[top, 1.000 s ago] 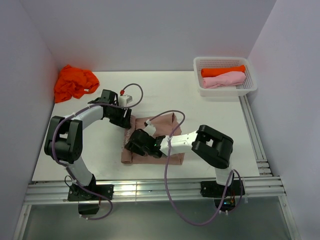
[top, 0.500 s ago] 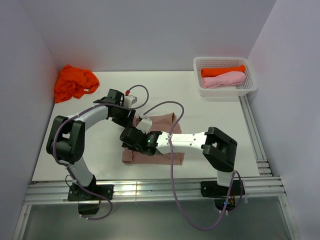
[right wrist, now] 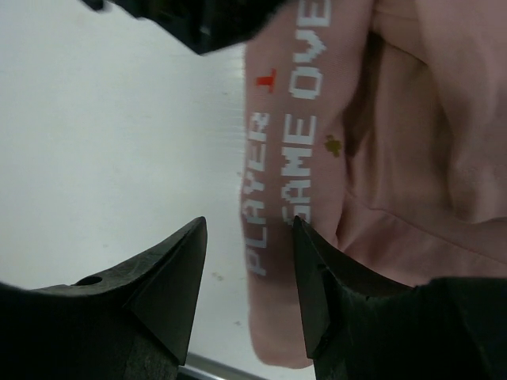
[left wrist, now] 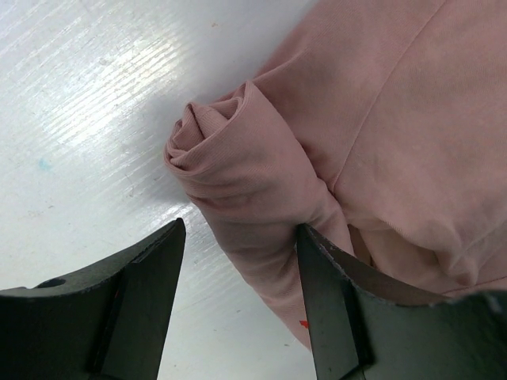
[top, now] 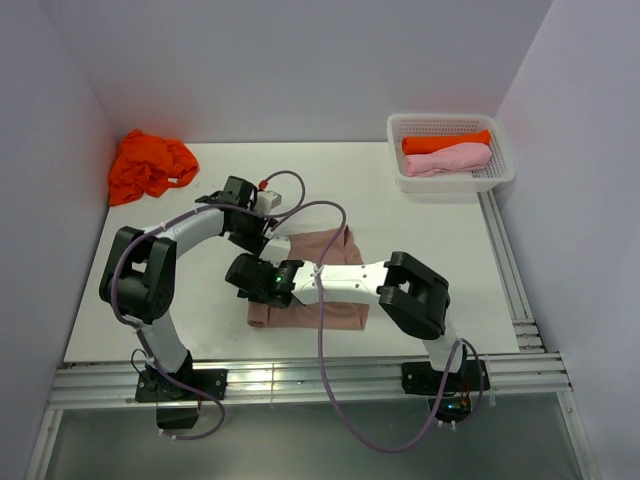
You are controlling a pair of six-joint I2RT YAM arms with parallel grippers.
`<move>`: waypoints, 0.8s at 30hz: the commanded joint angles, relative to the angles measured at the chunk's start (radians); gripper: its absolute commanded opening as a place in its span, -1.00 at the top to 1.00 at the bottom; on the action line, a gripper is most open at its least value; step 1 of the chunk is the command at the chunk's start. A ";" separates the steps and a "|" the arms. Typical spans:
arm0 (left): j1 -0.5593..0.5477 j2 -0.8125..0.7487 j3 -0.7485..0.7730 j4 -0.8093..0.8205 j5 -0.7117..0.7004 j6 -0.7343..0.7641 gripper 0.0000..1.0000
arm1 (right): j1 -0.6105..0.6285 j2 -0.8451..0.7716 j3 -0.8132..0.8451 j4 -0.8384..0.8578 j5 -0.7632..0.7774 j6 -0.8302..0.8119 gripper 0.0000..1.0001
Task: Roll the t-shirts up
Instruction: Roll the tshirt
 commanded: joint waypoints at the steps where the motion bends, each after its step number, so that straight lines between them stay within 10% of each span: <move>1: -0.016 0.011 0.036 -0.015 -0.016 -0.015 -0.29 | 0.010 0.025 0.062 -0.093 0.031 0.002 -0.10; 24: 0.002 0.036 0.287 -0.149 0.036 0.004 -0.38 | 0.030 0.130 0.131 -0.303 0.025 0.024 -0.07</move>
